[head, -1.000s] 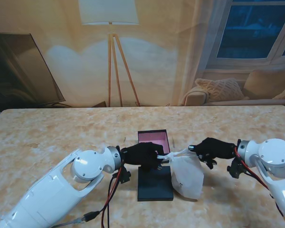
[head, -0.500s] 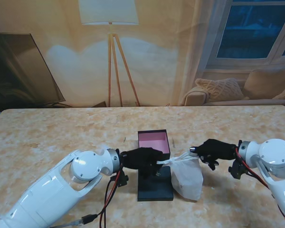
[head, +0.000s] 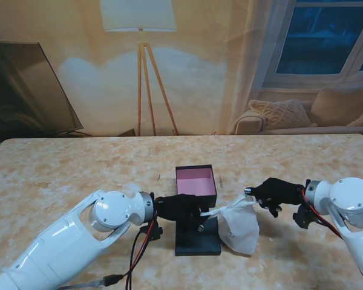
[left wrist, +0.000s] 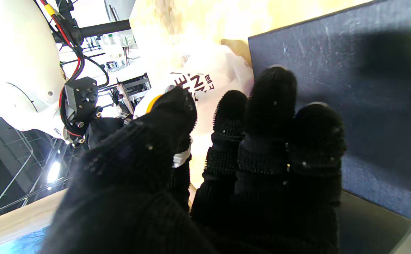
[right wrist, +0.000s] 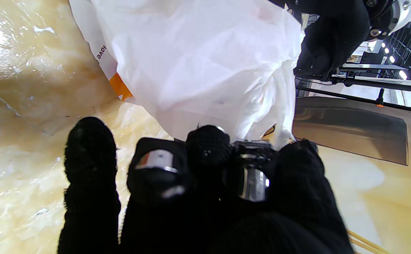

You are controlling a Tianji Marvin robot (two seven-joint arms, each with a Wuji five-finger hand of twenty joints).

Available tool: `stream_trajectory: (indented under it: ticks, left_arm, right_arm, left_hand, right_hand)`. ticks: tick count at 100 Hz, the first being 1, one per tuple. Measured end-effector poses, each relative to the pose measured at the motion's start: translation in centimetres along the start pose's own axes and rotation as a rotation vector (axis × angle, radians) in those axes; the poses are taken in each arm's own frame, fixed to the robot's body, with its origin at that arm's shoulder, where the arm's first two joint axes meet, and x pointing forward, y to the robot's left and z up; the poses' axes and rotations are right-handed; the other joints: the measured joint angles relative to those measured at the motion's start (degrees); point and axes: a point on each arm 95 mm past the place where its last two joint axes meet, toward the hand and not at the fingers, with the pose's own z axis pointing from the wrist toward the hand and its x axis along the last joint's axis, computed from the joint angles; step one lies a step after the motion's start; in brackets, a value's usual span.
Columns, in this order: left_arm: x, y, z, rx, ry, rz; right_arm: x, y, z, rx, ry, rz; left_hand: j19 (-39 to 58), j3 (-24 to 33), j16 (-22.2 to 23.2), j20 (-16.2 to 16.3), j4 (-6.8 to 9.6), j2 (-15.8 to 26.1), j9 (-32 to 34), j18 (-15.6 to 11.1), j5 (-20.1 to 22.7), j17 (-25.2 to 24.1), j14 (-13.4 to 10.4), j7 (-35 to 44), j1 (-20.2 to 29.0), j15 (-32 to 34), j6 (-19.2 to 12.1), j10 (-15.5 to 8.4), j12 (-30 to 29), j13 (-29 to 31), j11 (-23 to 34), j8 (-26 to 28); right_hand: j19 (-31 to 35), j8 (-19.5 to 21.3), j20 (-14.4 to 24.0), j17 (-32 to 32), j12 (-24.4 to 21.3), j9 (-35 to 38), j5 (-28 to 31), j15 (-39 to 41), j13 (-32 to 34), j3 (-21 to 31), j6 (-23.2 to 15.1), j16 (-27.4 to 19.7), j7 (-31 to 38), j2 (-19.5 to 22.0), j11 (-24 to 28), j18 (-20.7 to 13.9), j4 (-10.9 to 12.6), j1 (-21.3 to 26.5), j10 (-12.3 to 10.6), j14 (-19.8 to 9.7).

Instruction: Pack mini donuts into a plastic bag, tie the opening and put the bag into the gift box

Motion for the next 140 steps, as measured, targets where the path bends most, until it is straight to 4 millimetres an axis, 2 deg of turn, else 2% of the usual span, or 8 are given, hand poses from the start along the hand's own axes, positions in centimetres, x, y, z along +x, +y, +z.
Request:
stream_trajectory:
  ticks: [44,60,69,81,92,99,112,140]
  left_arm:
    - [-0.4,-0.4,0.2,-0.034,-0.032,-0.001]
    - [-0.5,-0.7,0.1,0.016,-0.05,-0.01]
    - [-0.4,-0.7,0.0,0.047,-0.056,-0.018]
    - [-0.3,-0.8,0.0,0.059,-0.056,-0.013]
    - [-0.1,-1.0,-0.2,0.085,-0.057,0.0]
    - [0.0,-1.2,-0.3,0.111,-0.055,0.003]
    - [0.1,-1.3,-0.4,0.153,-0.048,0.0]
    - [0.4,-1.4,-0.7,0.187,-0.033,0.017]
  right_arm:
    - [-0.2,-0.2,-0.1,-0.035,-0.033,0.001]
    - [0.0,-0.5,-0.2,-0.032,-0.031,-0.018]
    - [0.2,-0.6,-0.6,-0.024,-0.033,-0.05]
    - [0.6,-0.9,-1.2,-0.03,-0.025,-0.103]
    - [1.0,-1.2,-1.6,-0.039,-0.01,-0.132]
    - [1.1,-1.3,-1.8,-0.049,-0.002,-0.154]
    - [1.1,-1.4,-2.2,-0.081,0.009,-0.196]
    - [1.0,-1.8,-3.0,-0.137,0.041,-0.298]
  left_hand:
    - [0.0,-1.27,0.11,0.22,0.0,0.11,0.0,0.03,-0.05,-0.39,0.07,-0.52,0.61,0.0,-0.66,-0.01,0.42,-0.45,-0.01,0.0]
    - [0.0,-1.91,0.15,0.26,0.0,0.8,-1.43,0.48,-0.04,-1.88,0.74,-0.52,0.64,0.0,-0.28,0.07,0.42,-1.52,-0.88,0.02]
    - [-0.7,-1.96,0.24,0.51,0.0,0.85,-2.99,0.74,0.07,-3.95,1.39,-2.79,0.65,-0.24,1.68,0.65,0.42,-3.53,-1.5,-0.95]
    - [-4.32,-2.08,1.65,3.46,0.0,0.85,-7.48,1.3,-1.1,-7.82,2.66,-11.05,0.66,-2.59,4.48,1.65,-2.19,-7.36,-2.76,-8.38]
    - [-6.1,2.32,2.19,4.87,0.17,1.9,-10.02,1.43,-0.89,-9.29,2.91,-27.24,-4.05,-3.35,9.73,3.31,-7.1,-8.73,-3.65,-17.4]
    - [-7.23,7.03,2.21,5.34,3.17,3.72,-11.93,1.63,-0.83,-10.46,3.47,-36.53,-8.4,-4.82,12.21,3.95,-8.07,-10.06,-4.98,-21.92]
    - [-9.46,7.72,2.21,5.44,3.34,4.34,-15.38,1.74,-0.88,-13.22,4.03,-45.37,-10.08,-6.24,13.66,4.48,-9.0,-13.07,-6.86,-27.18]
    - [-13.22,7.74,2.25,6.45,3.34,4.36,-20.27,1.8,-1.83,-17.56,5.12,-50.95,-11.06,-8.88,13.7,4.64,-11.01,-17.99,-11.16,-28.77]
  right_hand:
    - [0.01,0.0,0.0,0.01,0.06,0.0,0.0,0.01,0.0,-0.2,0.0,0.0,-0.6,-0.09,0.0,0.0,0.0,0.0,0.0,0.0]
    - [-0.44,-1.99,0.0,-2.57,-0.78,-0.22,-1.68,-4.44,-0.93,0.33,0.21,0.0,-5.19,-0.15,-3.01,-0.03,0.64,0.0,1.27,0.69]
    - [-2.85,-5.39,0.0,-5.73,-2.21,-4.13,-6.19,-9.67,-5.39,0.54,2.07,-0.21,-13.58,-0.15,-7.48,-0.03,0.91,0.0,3.19,2.15]
    - [-6.99,-16.14,0.77,-10.59,-4.87,-11.13,-17.14,-19.89,-13.14,0.54,4.03,-1.73,-29.32,-1.6,-16.0,0.32,0.92,0.03,6.19,4.33]
    - [-9.62,-23.91,1.85,-13.63,-7.48,-16.9,-24.05,-26.17,-17.82,0.54,5.74,-2.73,-37.86,-2.45,-22.39,0.43,0.93,0.06,8.54,5.37]
    - [-10.7,-27.68,2.68,-15.26,-8.58,-20.24,-27.12,-29.81,-20.51,0.54,7.9,-3.59,-42.93,-2.45,-25.84,0.79,0.93,0.06,9.84,6.08]
    - [-13.01,-29.54,3.59,-17.69,-11.02,-24.13,-29.05,-35.3,-24.15,0.59,11.44,-4.72,-50.84,-2.45,-30.89,1.52,1.03,-1.03,12.11,7.45]
    - [-16.93,-34.49,4.76,-21.54,-16.28,-31.52,-33.41,-49.21,-30.37,0.64,15.94,-10.27,-61.34,-2.45,-40.96,2.89,1.6,-2.36,16.59,10.41]
